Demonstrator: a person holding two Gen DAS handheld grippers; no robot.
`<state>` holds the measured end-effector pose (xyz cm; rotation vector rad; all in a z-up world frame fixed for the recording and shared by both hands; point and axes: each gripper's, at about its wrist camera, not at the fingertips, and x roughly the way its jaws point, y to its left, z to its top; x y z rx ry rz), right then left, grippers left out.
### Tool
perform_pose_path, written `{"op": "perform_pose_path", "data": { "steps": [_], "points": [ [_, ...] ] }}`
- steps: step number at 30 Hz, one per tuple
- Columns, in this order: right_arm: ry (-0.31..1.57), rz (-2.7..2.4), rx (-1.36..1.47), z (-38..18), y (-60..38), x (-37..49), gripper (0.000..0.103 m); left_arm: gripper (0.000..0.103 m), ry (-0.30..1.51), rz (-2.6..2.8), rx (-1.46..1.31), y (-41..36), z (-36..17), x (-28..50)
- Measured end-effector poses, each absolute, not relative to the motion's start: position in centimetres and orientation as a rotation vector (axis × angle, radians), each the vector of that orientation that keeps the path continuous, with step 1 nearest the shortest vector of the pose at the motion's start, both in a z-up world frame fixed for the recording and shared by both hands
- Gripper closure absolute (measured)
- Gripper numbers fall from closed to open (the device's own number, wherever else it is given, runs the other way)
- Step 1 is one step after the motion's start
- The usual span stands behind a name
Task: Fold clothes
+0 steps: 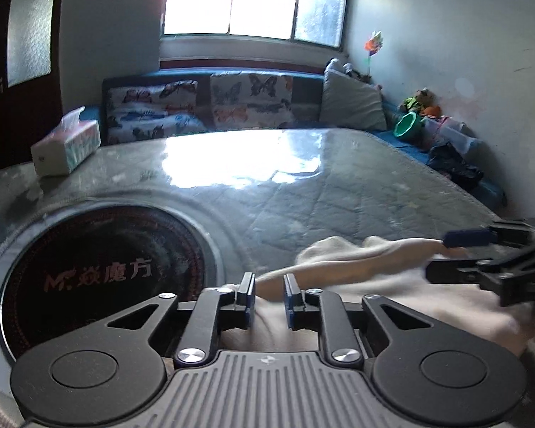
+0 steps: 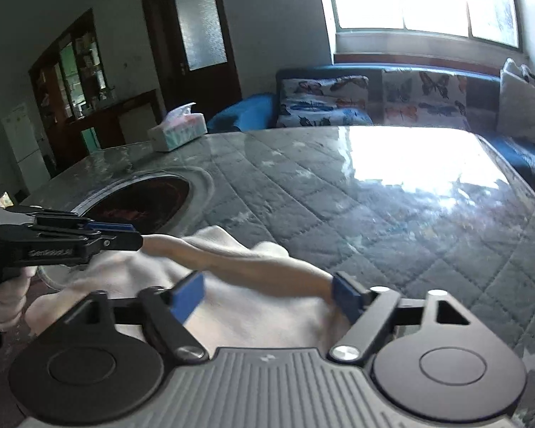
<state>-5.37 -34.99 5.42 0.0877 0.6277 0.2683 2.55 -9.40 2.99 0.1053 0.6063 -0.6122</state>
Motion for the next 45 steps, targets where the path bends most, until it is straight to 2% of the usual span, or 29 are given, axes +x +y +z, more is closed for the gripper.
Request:
{"op": "perform_pose_path", "data": {
  "steps": [3, 5, 10, 14, 21, 25, 29, 41, 45],
  "points": [
    [0.626, 0.281, 0.060, 6.0, -34.2, -5.0, 0.016, 0.083, 0.596, -0.633, 0.109, -9.5, 3.2, 1.4],
    [0.637, 0.296, 0.046, 6.2, -33.8, -4.3, 0.009, 0.083, 0.600, -0.661, 0.123, -9.9, 3.1, 0.1],
    [0.695, 0.311, -0.005, 6.1, -32.0, -2.2, 0.006, 0.083, 0.602, -0.716, 0.148, -10.8, 2.6, -2.6],
    [0.729, 0.319, -0.015, 5.8, -30.8, -0.9, 0.006, 0.074, 0.605, -0.732, 0.164, -11.3, 2.0, -3.5],
    [0.797, 0.271, -0.033, 4.4, -29.7, 1.4, 0.005, 0.074, 0.619, -0.749, 0.165, -11.4, 1.3, -3.7],
    [0.843, 0.229, -0.001, 3.7, -30.0, 2.6, 0.000, 0.074, 0.622, -0.754, 0.163, -11.2, 1.2, -3.6],
    [0.859, 0.204, -0.005, 3.7, -30.1, 3.2, 0.000, 0.073, 0.617, -0.760, 0.165, -11.2, 1.0, -4.1],
    [0.774, 0.192, -0.055, 5.9, -31.0, 1.7, 0.000, 0.067, 0.626, -0.761, 0.140, -11.0, 1.2, -4.3],
    [0.800, 0.141, -0.105, 5.3, -31.6, 1.9, 0.000, 0.065, 0.625, -0.765, 0.139, -10.9, 1.1, -4.3]
  ]
}}
